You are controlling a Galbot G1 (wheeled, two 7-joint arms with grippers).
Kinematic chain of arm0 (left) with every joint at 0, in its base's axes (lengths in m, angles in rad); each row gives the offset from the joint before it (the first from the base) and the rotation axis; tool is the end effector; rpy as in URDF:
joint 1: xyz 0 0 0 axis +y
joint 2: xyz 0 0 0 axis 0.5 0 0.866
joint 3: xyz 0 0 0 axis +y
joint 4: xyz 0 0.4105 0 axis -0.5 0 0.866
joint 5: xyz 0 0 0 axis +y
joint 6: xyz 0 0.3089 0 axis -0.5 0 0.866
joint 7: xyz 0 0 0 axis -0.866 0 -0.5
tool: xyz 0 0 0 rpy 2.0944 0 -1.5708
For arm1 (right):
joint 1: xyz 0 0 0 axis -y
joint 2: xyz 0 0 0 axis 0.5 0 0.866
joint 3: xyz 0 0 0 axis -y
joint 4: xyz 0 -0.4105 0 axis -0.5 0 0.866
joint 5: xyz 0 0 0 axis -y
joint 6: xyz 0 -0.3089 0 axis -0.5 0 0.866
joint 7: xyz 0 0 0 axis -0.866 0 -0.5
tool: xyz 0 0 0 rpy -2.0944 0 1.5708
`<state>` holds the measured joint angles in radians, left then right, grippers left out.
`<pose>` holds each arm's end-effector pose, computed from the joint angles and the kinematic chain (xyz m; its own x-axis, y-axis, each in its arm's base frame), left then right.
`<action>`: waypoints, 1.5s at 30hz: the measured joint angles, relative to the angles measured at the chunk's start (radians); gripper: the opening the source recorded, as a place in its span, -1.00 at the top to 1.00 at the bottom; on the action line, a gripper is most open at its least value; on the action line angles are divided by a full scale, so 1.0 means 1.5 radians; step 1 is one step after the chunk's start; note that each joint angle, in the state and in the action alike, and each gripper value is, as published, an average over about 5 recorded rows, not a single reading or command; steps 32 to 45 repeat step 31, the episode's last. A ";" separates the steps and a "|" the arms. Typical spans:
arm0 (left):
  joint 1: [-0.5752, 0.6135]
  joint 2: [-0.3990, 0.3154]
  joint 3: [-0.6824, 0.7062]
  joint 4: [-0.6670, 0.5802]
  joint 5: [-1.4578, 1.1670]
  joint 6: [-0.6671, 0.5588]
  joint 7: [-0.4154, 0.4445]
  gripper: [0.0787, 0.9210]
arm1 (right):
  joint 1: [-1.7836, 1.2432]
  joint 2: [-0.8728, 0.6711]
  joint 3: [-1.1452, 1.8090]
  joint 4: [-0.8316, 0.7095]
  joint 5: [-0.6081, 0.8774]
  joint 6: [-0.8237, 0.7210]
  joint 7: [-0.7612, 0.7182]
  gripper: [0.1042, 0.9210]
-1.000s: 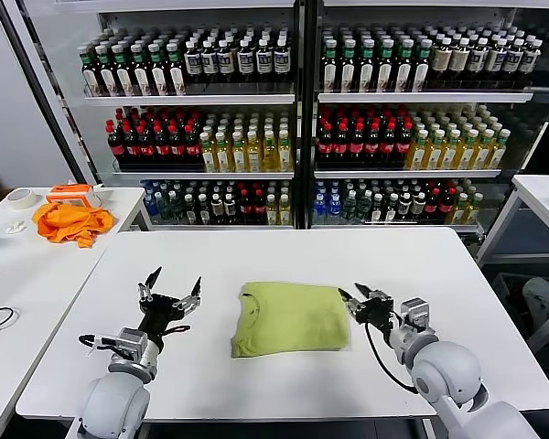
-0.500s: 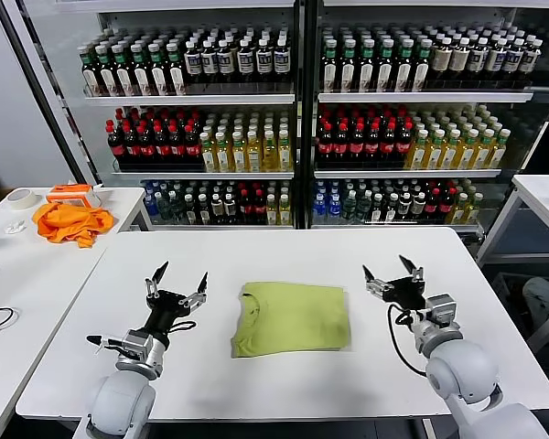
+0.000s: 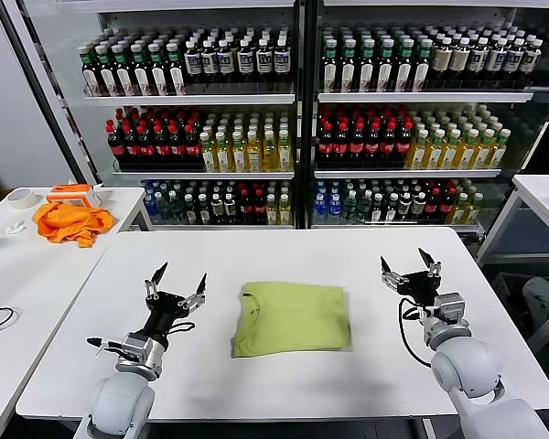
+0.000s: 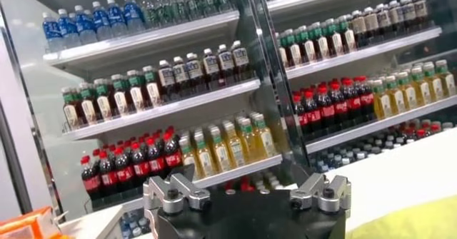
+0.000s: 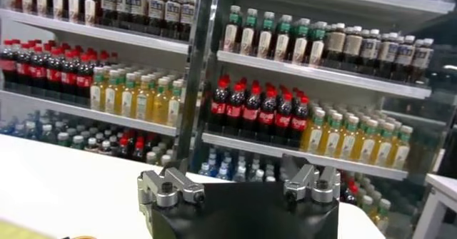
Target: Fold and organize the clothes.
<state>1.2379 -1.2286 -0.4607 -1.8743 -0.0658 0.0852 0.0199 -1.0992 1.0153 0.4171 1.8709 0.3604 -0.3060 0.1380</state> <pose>0.2309 0.0893 -0.3562 -0.9879 0.1548 0.0112 0.1526 0.9551 0.2539 0.2781 -0.1417 -0.3026 -0.9909 -0.0525 0.1241 -0.0776 0.9753 -0.2068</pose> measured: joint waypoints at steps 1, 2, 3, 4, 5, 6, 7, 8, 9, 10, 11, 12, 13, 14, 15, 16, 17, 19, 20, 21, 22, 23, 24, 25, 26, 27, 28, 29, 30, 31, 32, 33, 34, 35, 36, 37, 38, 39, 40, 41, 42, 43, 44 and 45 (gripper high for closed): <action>0.000 0.000 0.000 0.001 0.000 0.000 0.000 -0.77 | 0.000 0.000 0.002 -0.001 -0.001 0.002 0.000 -0.76; 0.000 0.000 -0.001 0.002 0.000 0.000 0.000 -0.77 | 0.000 0.000 0.003 -0.002 -0.002 0.003 0.000 -0.76; 0.000 0.000 -0.001 0.002 0.000 0.000 0.000 -0.77 | 0.001 -0.001 0.005 -0.003 -0.003 0.004 0.001 -0.76; 0.001 0.001 -0.001 0.003 0.000 -0.001 0.000 -0.77 | 0.002 -0.001 0.007 -0.003 -0.004 0.005 0.001 -0.76; 0.001 0.001 -0.002 0.003 0.000 -0.001 0.001 -0.77 | 0.003 -0.002 0.008 -0.004 -0.005 0.006 0.001 -0.76; 0.002 0.002 -0.002 0.004 0.000 -0.001 0.001 -0.77 | 0.004 -0.003 0.009 -0.004 -0.006 0.006 0.001 -0.76; 0.003 0.003 -0.003 0.004 0.001 -0.002 0.002 -0.77 | 0.006 -0.004 0.009 -0.004 -0.006 0.006 0.001 -0.76; 0.004 0.004 -0.003 0.004 0.002 -0.003 0.003 -0.77 | 0.008 -0.006 0.010 -0.004 -0.007 0.007 0.001 -0.76; 0.004 0.006 -0.002 0.004 0.002 -0.004 0.003 -0.77 | 0.009 -0.007 0.010 -0.004 -0.007 0.007 0.001 -0.76; 0.005 0.007 -0.002 0.004 0.003 -0.005 0.004 -0.77 | 0.011 -0.008 0.009 -0.005 -0.008 0.007 0.002 -0.76; 0.005 0.008 -0.001 0.003 0.004 -0.007 0.004 -0.77 | 0.012 -0.009 0.009 -0.006 -0.009 0.008 0.002 -0.76; 0.005 0.010 0.000 0.002 0.005 -0.008 0.004 -0.77 | 0.013 -0.009 0.009 -0.007 -0.010 0.008 0.003 -0.76; 0.005 0.011 0.001 0.002 0.006 -0.011 0.005 -0.77 | 0.014 -0.009 0.009 -0.008 -0.012 0.009 0.004 -0.76; 0.005 0.013 0.002 0.001 0.007 -0.014 0.006 -0.77 | 0.015 -0.009 0.010 -0.010 -0.014 0.009 0.004 -0.76; 0.005 0.014 0.004 0.001 0.007 -0.017 0.007 -0.77 | 0.014 -0.008 0.010 -0.011 -0.016 0.011 0.003 -0.76; 0.005 0.014 0.006 0.001 0.007 -0.019 0.008 -0.77 | 0.013 -0.008 0.010 -0.011 -0.019 0.013 0.002 -0.76; 0.005 0.014 0.007 0.001 0.006 -0.022 0.009 -0.77 | 0.012 -0.007 0.011 -0.012 -0.021 0.015 0.002 -0.76; 0.003 0.013 0.009 0.001 0.004 -0.028 0.010 -0.77 | 0.009 -0.006 0.011 -0.012 -0.027 0.019 0.001 -0.76; 0.002 0.013 0.010 0.002 0.003 -0.031 0.011 -0.77 | 0.007 -0.006 0.011 -0.012 -0.029 0.021 0.000 -0.76; 0.000 0.012 0.010 0.003 0.001 -0.034 0.012 -0.77 | 0.006 -0.005 0.011 -0.012 -0.031 0.023 0.000 -0.76; -0.001 0.012 0.010 0.004 0.000 -0.037 0.014 -0.77 | 0.004 -0.004 0.011 -0.012 -0.034 0.025 0.000 -0.76; -0.001 0.013 0.010 0.005 -0.002 -0.039 0.015 -0.77 | 0.002 -0.004 0.012 -0.012 -0.036 0.027 0.000 -0.76; -0.001 0.014 0.010 0.005 -0.003 -0.041 0.017 -0.77 | 0.000 -0.003 0.012 -0.013 -0.039 0.029 0.000 -0.76; 0.000 0.015 0.009 0.005 -0.004 -0.043 0.019 -0.77 | -0.003 -0.003 0.012 -0.012 -0.042 0.031 0.000 -0.76; 0.000 0.016 0.009 0.005 -0.004 -0.045 0.022 -0.77 | -0.005 -0.003 0.012 -0.012 -0.045 0.033 0.000 -0.76; 0.001 0.017 0.009 0.004 -0.005 -0.047 0.024 -0.77 | -0.007 -0.002 0.011 -0.011 -0.049 0.034 0.000 -0.76; 0.002 0.018 0.009 0.004 -0.005 -0.049 0.027 -0.77 | -0.009 -0.002 0.011 -0.010 -0.052 0.035 0.000 -0.76; 0.003 0.018 0.010 0.004 -0.005 -0.051 0.030 -0.77 | -0.011 -0.002 0.010 -0.009 -0.055 0.036 0.000 -0.76; 0.003 0.018 0.010 0.004 -0.005 -0.052 0.031 -0.77 | -0.012 -0.002 0.010 -0.008 -0.056 0.037 -0.001 -0.76; 0.003 0.018 0.010 0.004 -0.005 -0.053 0.032 -0.77 | -0.012 -0.002 0.010 -0.007 -0.057 0.037 -0.001 -0.76; 0.003 0.018 0.010 0.004 -0.005 -0.053 0.032 -0.77 | -0.012 -0.002 0.010 -0.007 -0.057 0.037 -0.001 -0.76; 0.003 0.018 0.010 0.004 -0.005 -0.053 0.032 -0.77 | -0.012 -0.002 0.010 -0.007 -0.057 0.037 -0.001 -0.76; 0.003 0.018 0.010 0.004 -0.005 -0.053 0.032 -0.77 | -0.012 -0.002 0.010 -0.007 -0.057 0.037 -0.001 -0.76; 0.003 0.018 0.010 0.004 -0.005 -0.053 0.032 -0.77 | -0.012 -0.002 0.010 -0.007 -0.057 0.037 -0.001 -0.76; 0.003 0.018 0.010 0.004 -0.005 -0.053 0.032 -0.77 | -0.012 -0.002 0.010 -0.007 -0.057 0.037 -0.001 -0.76; 0.003 0.018 0.010 0.004 -0.005 -0.053 0.032 -0.77 | -0.012 -0.002 0.010 -0.007 -0.057 0.037 -0.001 -0.76; 0.003 0.018 0.010 0.004 -0.005 -0.053 0.032 -0.77 | -0.012 -0.002 0.010 -0.007 -0.057 0.037 -0.001 -0.76; 0.003 0.018 0.010 0.004 -0.005 -0.053 0.032 -0.77 | -0.012 -0.002 0.010 -0.007 -0.057 0.037 -0.001 -0.76; 0.003 0.018 0.010 0.004 -0.005 -0.053 0.032 -0.77 | -0.012 -0.002 0.010 -0.007 -0.057 0.037 -0.001 -0.76; 0.003 0.018 0.010 0.004 -0.005 -0.053 0.032 -0.77 | -0.012 -0.002 0.010 -0.007 -0.057 0.037 -0.001 -0.76; 0.003 0.018 0.010 0.004 -0.005 -0.053 0.032 -0.77 | -0.012 -0.002 0.010 -0.007 -0.057 0.037 -0.001 -0.76; 0.003 0.018 0.010 0.004 -0.005 -0.053 0.032 -0.77 | -0.012 -0.002 0.010 -0.007 -0.057 0.037 -0.001 -0.76; 0.003 0.018 0.010 0.004 -0.005 -0.053 0.032 -0.77 | -0.012 -0.002 0.010 -0.007 -0.057 0.037 -0.001 -0.76; 0.003 0.018 0.010 0.004 -0.005 -0.053 0.032 -0.77 | -0.012 -0.002 0.010 -0.007 -0.057 0.037 -0.001 -0.76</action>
